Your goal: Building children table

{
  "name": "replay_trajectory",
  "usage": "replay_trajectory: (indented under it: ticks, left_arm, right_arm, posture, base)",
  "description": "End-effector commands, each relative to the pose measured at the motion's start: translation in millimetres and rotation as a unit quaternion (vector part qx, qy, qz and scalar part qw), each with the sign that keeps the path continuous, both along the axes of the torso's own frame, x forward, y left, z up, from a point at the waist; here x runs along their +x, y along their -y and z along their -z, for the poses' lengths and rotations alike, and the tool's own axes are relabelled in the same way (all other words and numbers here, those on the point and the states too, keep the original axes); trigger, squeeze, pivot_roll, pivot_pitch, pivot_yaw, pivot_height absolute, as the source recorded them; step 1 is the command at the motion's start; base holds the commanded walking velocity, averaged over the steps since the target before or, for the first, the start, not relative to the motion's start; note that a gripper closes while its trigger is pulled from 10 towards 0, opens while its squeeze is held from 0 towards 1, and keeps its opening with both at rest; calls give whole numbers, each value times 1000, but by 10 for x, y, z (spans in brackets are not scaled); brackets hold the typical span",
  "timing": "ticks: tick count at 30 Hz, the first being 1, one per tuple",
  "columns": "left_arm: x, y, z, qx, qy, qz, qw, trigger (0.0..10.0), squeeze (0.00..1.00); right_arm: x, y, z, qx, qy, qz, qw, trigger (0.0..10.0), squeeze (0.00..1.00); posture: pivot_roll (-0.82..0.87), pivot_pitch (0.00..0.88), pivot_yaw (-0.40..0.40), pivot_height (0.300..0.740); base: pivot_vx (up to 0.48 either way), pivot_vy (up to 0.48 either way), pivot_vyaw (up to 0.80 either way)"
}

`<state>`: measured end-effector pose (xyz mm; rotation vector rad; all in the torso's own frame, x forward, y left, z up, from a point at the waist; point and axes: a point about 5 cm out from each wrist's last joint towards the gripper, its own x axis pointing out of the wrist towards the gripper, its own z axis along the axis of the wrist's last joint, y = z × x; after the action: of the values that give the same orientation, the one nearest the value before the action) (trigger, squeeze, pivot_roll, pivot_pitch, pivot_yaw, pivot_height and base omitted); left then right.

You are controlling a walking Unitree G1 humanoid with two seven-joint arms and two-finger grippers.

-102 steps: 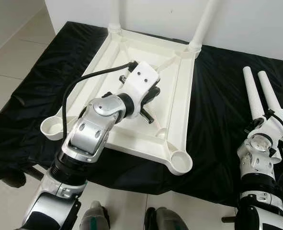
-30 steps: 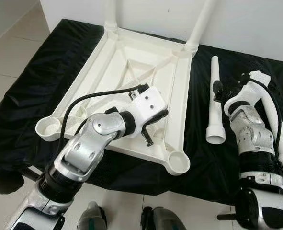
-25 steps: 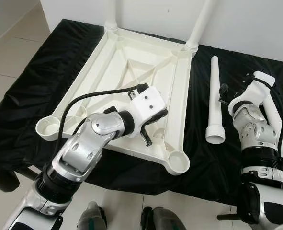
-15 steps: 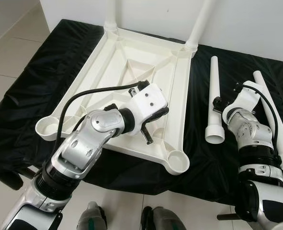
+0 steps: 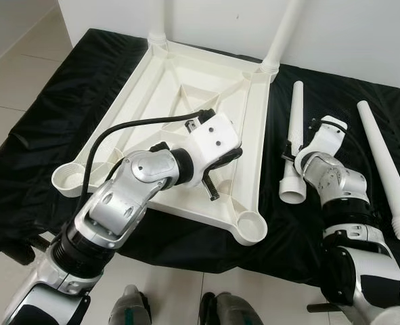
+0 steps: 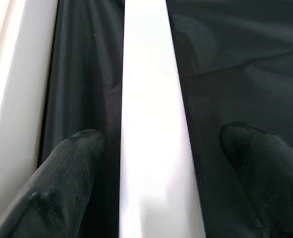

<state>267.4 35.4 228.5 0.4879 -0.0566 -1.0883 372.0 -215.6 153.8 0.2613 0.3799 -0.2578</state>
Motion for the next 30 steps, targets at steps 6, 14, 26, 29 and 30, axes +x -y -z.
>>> replay_trajectory:
  ticks: [6, 14, 26, 29, 30]
  left_arm:
    - [-70, 44, 13, 14, -10, 40, 999, 10000, 0]
    - [-98, 41, 47, 22, -12, 46, 999, 10000, 0]
    - [-75, 28, 25, 34, 0, 52, 998, 10000, 0]
    - [-67, 28, 21, 36, 3, 56, 998, 10000, 0]
    - [-67, 28, 21, 36, 3, 56, 998, 10000, 0]
  right_arm:
    - [-77, -50, 291, 45, -75, 3, 996, 10000, 0]
    - [-118, -26, 411, 74, -112, 18, 991, 0, 0]
    - [-155, 12, 510, 106, -145, 42, 983, 0, 0]
    - [-154, 6, 514, 118, -145, 44, 981, 0, 0]
    - [-154, 6, 514, 118, -145, 44, 981, 0, 0]
  posture:
    - [35, 75, -98, 740]
    - [31, 69, -98, 740]
    - [27, 55, -94, 740]
    - [21, 43, -89, 740]
    - [21, 43, -89, 740]
  base:
    - [0, 0, 0]
    - [0, 0, 0]
    - [0, 0, 0]
    - [0, 0, 0]
    - [0, 0, 0]
